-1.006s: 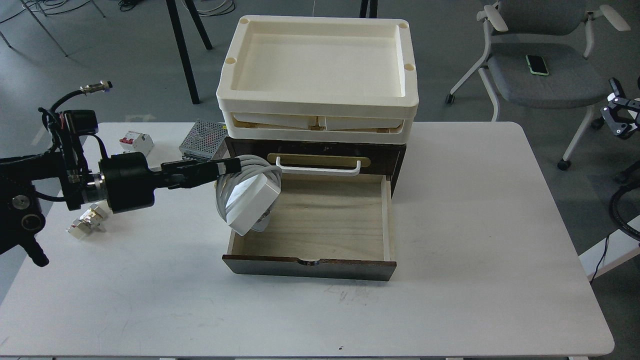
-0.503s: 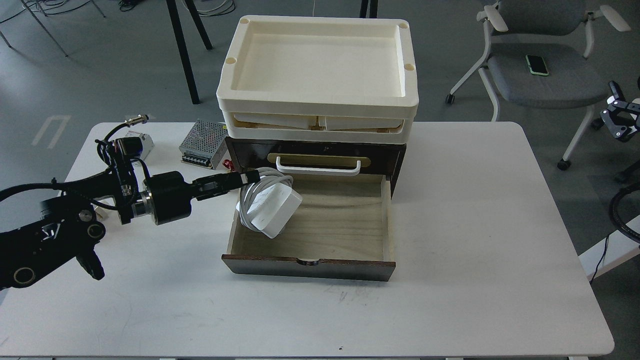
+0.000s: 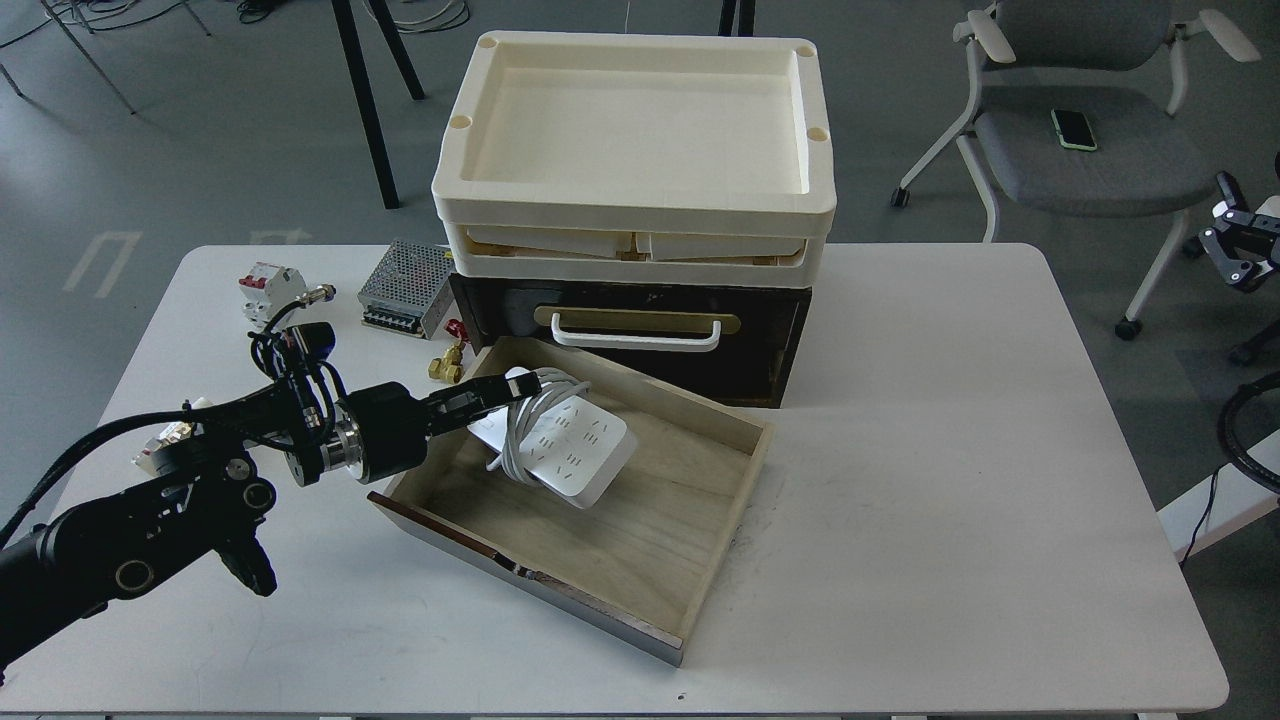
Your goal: Put charging cable into cabinet
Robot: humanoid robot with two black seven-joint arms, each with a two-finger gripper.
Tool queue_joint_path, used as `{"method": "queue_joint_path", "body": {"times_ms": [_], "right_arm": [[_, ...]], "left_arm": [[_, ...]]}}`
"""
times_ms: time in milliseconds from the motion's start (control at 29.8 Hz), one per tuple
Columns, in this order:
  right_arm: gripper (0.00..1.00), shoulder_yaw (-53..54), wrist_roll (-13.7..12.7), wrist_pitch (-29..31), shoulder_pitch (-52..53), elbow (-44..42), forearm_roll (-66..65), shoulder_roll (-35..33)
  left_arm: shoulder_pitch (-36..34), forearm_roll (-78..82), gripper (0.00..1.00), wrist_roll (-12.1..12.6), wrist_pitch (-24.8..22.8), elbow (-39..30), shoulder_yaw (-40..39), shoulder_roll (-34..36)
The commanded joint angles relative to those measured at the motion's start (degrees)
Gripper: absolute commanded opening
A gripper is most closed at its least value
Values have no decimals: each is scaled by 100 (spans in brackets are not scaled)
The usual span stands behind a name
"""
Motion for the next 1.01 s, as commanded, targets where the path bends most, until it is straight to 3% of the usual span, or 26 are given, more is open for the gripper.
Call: {"method": "queue_joint_path", "body": {"times_ms": [0,34,101,134,235,302,469,570,637,838,972], "right_arm": [[100,0,0,0,-1,0,0,-6],[100,0,0,0,-9,0,0,-6],[100,0,0,0,-18,0,0,-6],[100,0,0,0,-44,0,9,-6],[100,18,0,0,-71,8,35,-6],[100,18,0,0,-71,8,35,-6],[100,132,0,0,-71,35,35,-6],[100,272,0,0,-71,105,35,3],[100,404,0,0,-71,201,35,12],[100,1204,0,0,-45,764,17,91],[100,1301,0,0,8,782,17,310]], "left_arm": [[9,-29,29,-69,-6,-1,1,-50],[9,-20,38,-86,-6,-10,1,-24],[9,-29,72,-104,-14,-36,-52,29],[9,-72,82,-139,-23,-71,-70,55],[0,-344,94,-454,-111,-220,-70,370],[-9,-406,95,-716,-172,-518,-87,713],[0,-1098,96,-716,-488,-968,-526,1662],[-9,-2615,96,-716,-1101,-890,-886,2041],[-26,-3907,96,-716,-1101,-749,-1193,2147],[-210,-6548,97,-716,-1101,514,-1845,1946],[-589,-6823,98,-716,-1101,1377,-1784,1006]]}}
